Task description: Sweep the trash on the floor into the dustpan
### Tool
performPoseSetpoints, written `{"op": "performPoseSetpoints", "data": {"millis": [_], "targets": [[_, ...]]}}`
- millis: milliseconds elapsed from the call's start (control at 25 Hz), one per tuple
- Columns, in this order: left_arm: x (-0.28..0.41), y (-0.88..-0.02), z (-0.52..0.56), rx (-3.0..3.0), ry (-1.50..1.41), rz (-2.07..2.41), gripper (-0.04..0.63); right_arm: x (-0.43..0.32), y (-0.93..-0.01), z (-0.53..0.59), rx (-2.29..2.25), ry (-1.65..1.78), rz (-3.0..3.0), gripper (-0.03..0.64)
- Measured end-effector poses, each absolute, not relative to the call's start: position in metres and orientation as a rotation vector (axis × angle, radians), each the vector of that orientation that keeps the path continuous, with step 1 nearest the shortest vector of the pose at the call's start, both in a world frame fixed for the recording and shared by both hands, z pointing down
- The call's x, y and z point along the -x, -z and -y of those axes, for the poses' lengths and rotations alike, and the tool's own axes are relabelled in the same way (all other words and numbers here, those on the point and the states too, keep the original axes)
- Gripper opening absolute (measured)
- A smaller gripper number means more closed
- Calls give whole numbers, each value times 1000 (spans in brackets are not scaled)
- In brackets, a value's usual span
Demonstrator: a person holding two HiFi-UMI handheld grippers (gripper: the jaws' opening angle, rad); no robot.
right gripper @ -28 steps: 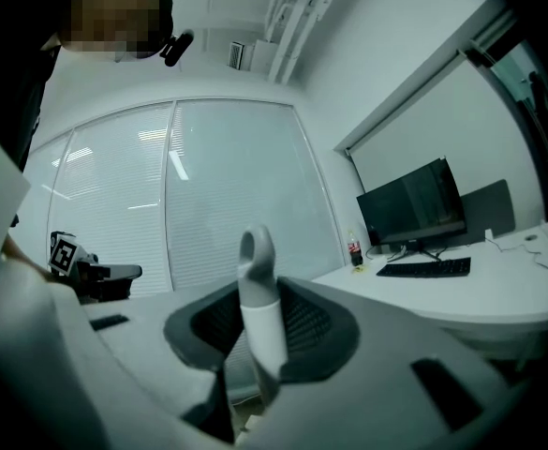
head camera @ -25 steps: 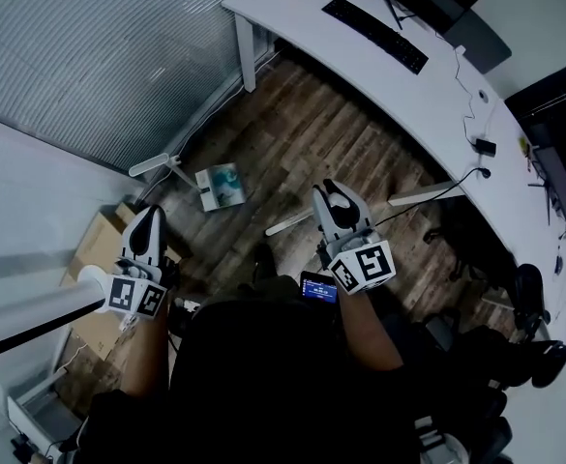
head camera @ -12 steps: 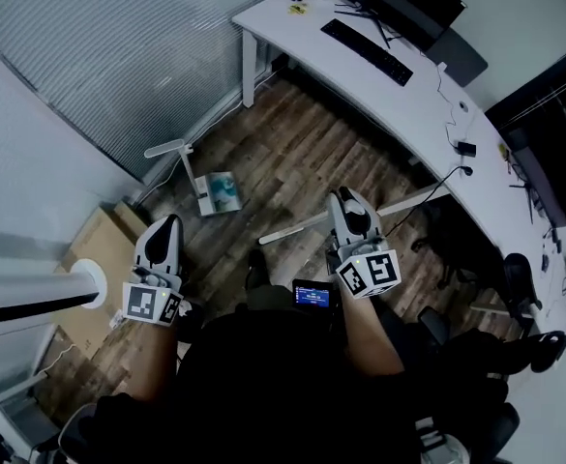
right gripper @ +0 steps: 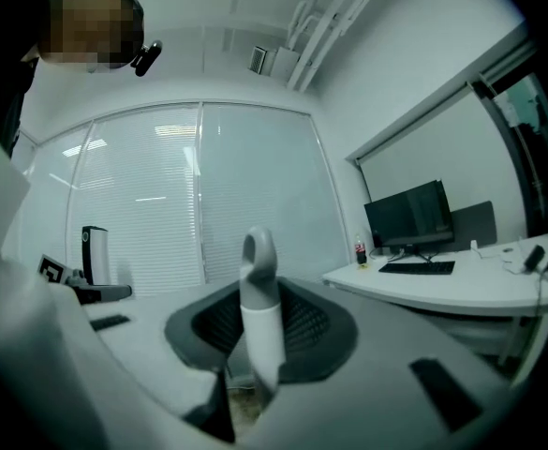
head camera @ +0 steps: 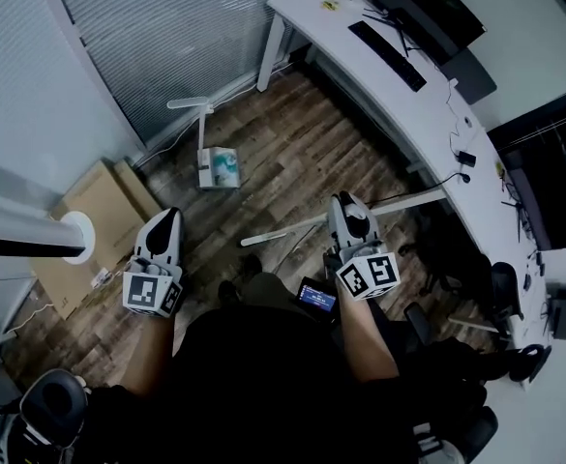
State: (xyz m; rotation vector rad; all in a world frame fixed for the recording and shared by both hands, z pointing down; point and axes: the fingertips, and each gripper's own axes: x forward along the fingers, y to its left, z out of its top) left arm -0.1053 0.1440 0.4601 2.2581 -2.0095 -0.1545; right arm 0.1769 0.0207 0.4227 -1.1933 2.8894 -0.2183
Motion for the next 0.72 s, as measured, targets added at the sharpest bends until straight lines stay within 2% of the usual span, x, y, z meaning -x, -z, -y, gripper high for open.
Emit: {"op": "performPoseSetpoints", "data": {"millis": [360,720], "targets": [[70,-447,-157,-2313,117,1967,-3,-167,-424,-63,946,246,-2963,78],[29,-440,-154,-2322,107,1927,-3,-199,-436,-70,901,242,-3008,74]]}}
